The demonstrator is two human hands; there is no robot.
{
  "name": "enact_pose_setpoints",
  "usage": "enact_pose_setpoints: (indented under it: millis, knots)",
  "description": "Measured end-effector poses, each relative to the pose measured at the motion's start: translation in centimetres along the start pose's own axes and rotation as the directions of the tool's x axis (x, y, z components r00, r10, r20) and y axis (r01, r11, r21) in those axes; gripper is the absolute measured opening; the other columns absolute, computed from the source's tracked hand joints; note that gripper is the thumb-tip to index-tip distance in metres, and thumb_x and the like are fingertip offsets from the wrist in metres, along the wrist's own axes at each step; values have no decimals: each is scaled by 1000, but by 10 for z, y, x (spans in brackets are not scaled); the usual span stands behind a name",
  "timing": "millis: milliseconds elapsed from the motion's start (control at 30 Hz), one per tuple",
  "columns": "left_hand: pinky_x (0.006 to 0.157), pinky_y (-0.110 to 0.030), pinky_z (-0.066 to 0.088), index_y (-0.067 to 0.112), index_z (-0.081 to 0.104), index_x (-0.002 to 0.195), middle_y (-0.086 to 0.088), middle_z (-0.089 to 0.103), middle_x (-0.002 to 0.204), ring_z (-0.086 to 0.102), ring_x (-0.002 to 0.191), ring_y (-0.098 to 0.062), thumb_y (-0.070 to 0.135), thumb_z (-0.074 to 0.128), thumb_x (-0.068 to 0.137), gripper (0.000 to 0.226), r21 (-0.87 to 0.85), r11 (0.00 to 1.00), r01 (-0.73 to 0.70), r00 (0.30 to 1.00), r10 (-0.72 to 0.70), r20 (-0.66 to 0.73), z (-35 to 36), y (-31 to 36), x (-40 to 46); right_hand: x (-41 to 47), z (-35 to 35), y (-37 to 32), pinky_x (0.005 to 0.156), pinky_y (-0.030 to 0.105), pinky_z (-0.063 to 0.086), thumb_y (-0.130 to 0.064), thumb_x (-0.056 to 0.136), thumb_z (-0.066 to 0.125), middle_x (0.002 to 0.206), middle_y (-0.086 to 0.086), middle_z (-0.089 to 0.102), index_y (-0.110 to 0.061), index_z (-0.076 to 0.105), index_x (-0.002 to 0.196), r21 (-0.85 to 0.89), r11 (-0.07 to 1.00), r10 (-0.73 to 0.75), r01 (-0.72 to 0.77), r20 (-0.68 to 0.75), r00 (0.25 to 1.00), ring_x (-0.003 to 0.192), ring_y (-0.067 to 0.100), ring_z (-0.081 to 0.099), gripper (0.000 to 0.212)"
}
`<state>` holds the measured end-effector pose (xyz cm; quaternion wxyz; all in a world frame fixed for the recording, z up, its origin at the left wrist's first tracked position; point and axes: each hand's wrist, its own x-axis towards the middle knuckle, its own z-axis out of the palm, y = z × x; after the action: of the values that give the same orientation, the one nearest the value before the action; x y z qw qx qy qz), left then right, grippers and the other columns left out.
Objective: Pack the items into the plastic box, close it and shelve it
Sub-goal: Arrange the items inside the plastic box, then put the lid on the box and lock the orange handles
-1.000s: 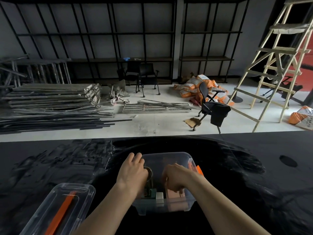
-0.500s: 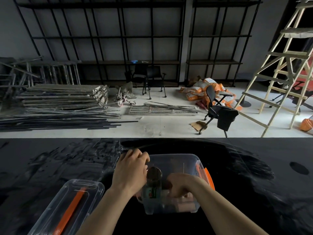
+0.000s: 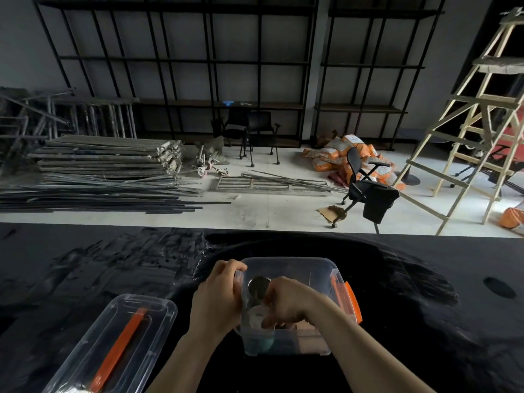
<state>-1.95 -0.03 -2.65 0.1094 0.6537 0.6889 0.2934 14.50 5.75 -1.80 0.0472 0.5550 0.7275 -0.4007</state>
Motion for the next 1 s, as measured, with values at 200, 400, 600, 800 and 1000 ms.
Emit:
enact_pose_setpoints:
  millis: [200, 400, 600, 800, 1000]
  knots:
    - [68, -34, 55, 40, 53, 113, 18, 65, 110, 67, 85, -7, 42, 44, 97, 19, -75, 997, 8, 996, -14, -89, -3, -12, -1, -13, -16, -9, 63, 23, 58, -33, 86, 73, 90, 6, 78, -17, 73, 89, -56, 998, -28, 19, -167, 986, 77, 19, 74, 16]
    - [86, -41, 54, 22, 57, 124, -4, 68, 117, 65, 103, -21, 32, 57, 98, 28, -186, 934, 306, 875, -353, -332, -39, -79, -13, -5, -16, -84, 72, 29, 53, -38, 86, 69, 83, -9, 71, -26, 69, 90, 2, 939, -280, 343, -574, 769, 79, 11, 65, 13]
    - [103, -54, 45, 4, 59, 130, -28, 61, 131, 55, 123, -47, 38, 72, 86, 57, -187, 589, 786, 490, -779, -391, -86, -165, -66, 38, 52, -156, 86, 31, 54, -36, 85, 67, 95, -4, 75, -23, 72, 98, -72, 897, -436, 435, -296, 850, 94, 17, 69, 19]
    - [107, -53, 41, 11, 46, 141, -25, 47, 147, 43, 135, -43, 43, 65, 83, 69, -262, 337, 905, 266, -925, -272, -82, -204, -116, 82, 113, -177, 95, 34, 48, -50, 83, 63, 126, 5, 67, -22, 63, 125, -190, 929, -341, 318, -106, 934, 119, 27, 61, 50]
    - [98, -49, 49, -1, 33, 145, -26, 46, 147, 53, 128, -44, 48, 53, 92, 74, -437, 164, 884, 127, -986, -112, -69, -207, -130, 109, 146, -180, 110, 42, 40, -64, 59, 58, 144, 12, 49, -19, 42, 145, -247, 923, -297, 294, 28, 955, 137, 32, 43, 99]
